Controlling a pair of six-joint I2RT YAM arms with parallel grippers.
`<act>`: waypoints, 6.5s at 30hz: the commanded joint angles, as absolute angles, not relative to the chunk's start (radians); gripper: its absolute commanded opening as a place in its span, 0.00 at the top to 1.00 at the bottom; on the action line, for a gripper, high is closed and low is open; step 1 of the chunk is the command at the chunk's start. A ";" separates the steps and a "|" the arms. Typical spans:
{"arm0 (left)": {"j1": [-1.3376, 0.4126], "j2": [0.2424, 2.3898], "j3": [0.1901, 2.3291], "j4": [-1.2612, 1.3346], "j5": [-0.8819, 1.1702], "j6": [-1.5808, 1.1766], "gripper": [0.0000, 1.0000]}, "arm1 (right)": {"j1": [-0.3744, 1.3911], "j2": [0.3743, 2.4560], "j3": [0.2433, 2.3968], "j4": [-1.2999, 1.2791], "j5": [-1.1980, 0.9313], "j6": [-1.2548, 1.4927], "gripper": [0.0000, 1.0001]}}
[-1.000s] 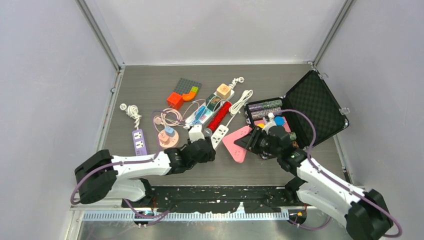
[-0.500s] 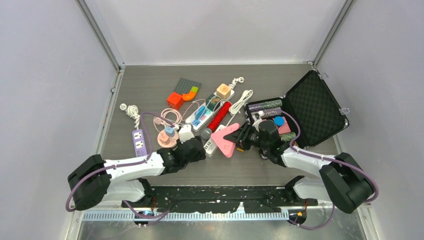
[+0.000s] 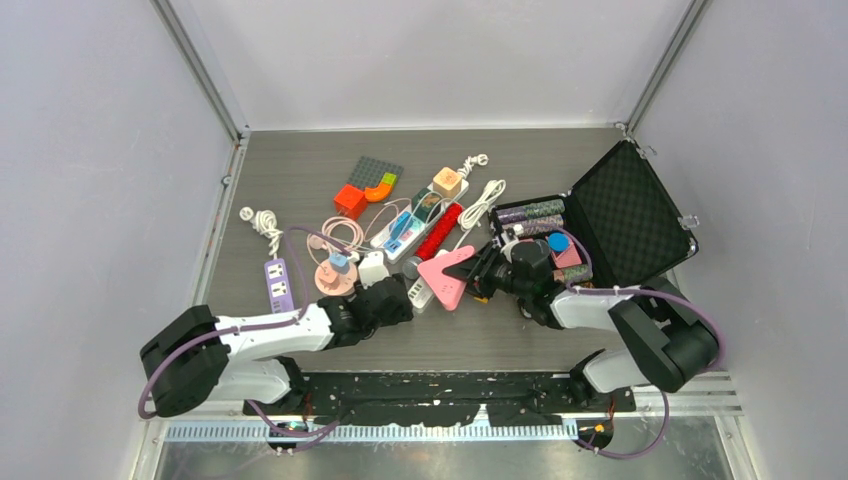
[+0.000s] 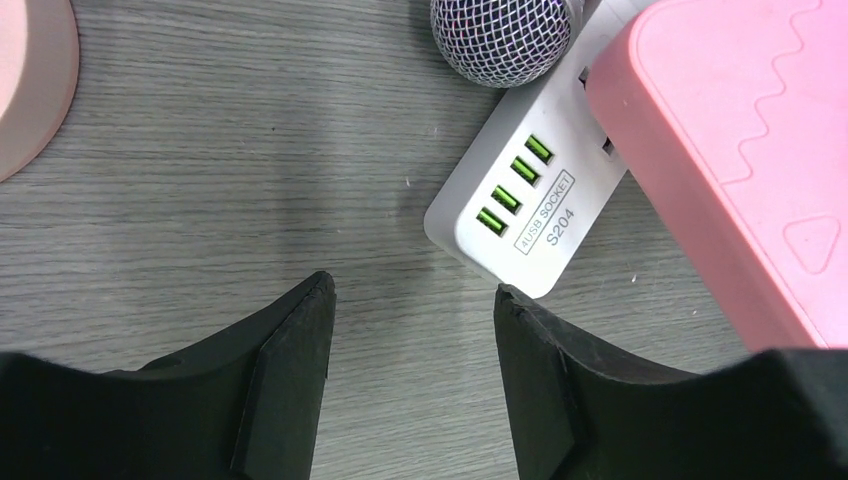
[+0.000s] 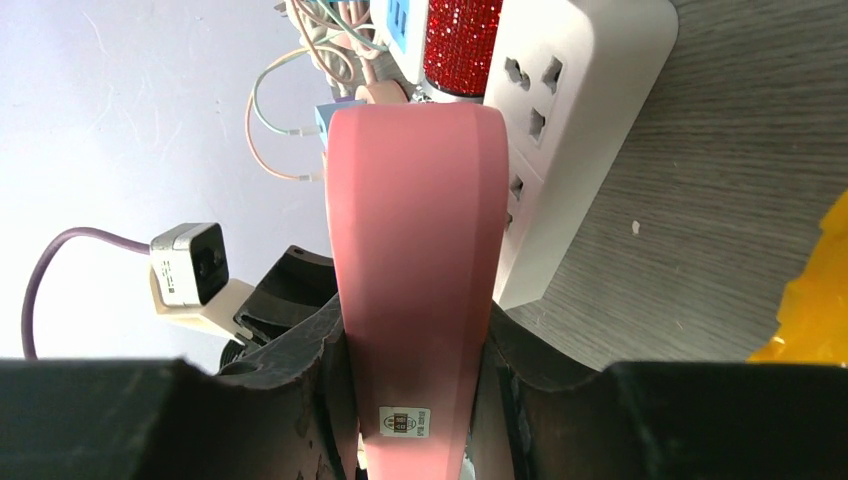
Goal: Insert the plug
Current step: Insert the plug into the socket.
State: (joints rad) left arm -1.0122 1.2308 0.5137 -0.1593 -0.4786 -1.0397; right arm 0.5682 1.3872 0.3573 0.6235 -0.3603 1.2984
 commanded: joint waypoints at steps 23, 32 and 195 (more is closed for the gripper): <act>-1.006 1.239 0.501 -0.083 -0.476 -1.021 0.38 | 0.570 1.486 0.308 0.775 -0.255 1.316 0.95; -1.004 1.208 0.508 -0.078 -0.475 -0.994 0.35 | 0.569 1.548 0.266 0.730 -0.283 1.279 0.94; -0.858 1.279 0.515 -0.050 -0.328 -0.955 0.72 | 0.622 1.246 0.520 0.057 -0.149 0.859 0.14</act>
